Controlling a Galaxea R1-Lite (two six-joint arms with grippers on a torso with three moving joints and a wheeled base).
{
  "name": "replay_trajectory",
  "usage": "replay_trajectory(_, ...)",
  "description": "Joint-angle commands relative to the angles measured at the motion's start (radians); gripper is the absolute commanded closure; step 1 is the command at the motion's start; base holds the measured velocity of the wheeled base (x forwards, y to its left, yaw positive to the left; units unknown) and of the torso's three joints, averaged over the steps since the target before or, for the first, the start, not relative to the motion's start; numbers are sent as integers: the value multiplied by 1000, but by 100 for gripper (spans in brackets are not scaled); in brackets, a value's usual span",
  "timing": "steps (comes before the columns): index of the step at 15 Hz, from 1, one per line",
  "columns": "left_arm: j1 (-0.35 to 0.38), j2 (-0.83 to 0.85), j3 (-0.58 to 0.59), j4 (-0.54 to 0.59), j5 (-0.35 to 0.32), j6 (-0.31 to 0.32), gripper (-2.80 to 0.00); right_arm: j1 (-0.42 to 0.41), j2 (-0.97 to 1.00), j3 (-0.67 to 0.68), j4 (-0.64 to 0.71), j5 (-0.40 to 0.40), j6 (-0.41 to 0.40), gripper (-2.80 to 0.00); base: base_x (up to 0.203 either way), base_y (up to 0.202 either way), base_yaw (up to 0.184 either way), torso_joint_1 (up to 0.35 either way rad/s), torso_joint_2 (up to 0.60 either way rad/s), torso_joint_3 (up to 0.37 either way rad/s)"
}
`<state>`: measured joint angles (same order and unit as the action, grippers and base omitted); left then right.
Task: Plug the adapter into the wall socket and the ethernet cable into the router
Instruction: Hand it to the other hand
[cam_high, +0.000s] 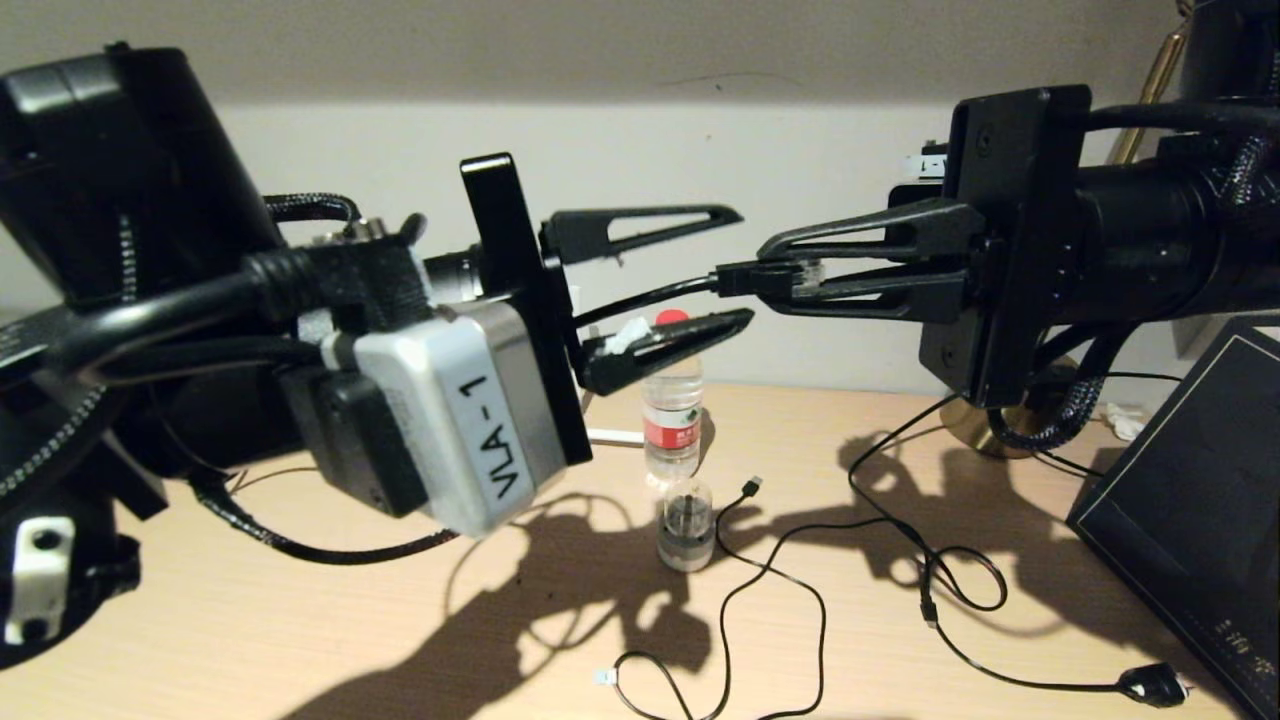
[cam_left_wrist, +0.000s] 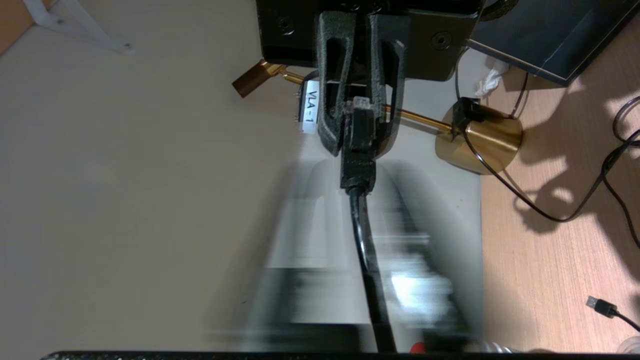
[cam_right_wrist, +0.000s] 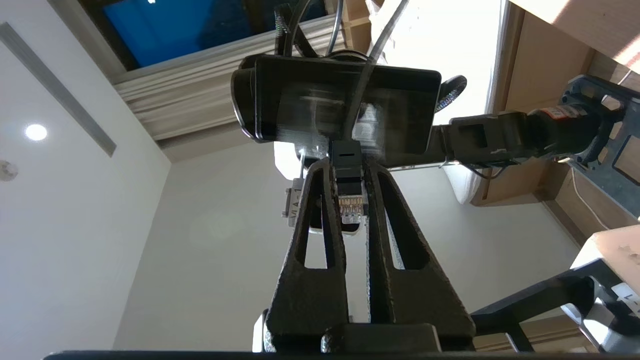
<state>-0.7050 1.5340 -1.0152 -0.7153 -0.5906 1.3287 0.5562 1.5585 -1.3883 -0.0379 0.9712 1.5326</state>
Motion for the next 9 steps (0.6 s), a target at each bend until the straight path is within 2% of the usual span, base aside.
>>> replay_trajectory(1, -7, -2, 5, -4, -3, 7, 0, 1, 2, 0, 0, 4, 9, 0, 0, 0, 0, 0, 0, 0)
replay_trajectory(9, -13, -17, 27, -4, -3, 7, 0, 1, 9, 0, -2, 1, 3, 0, 0, 0, 0, 0, 0, 0)
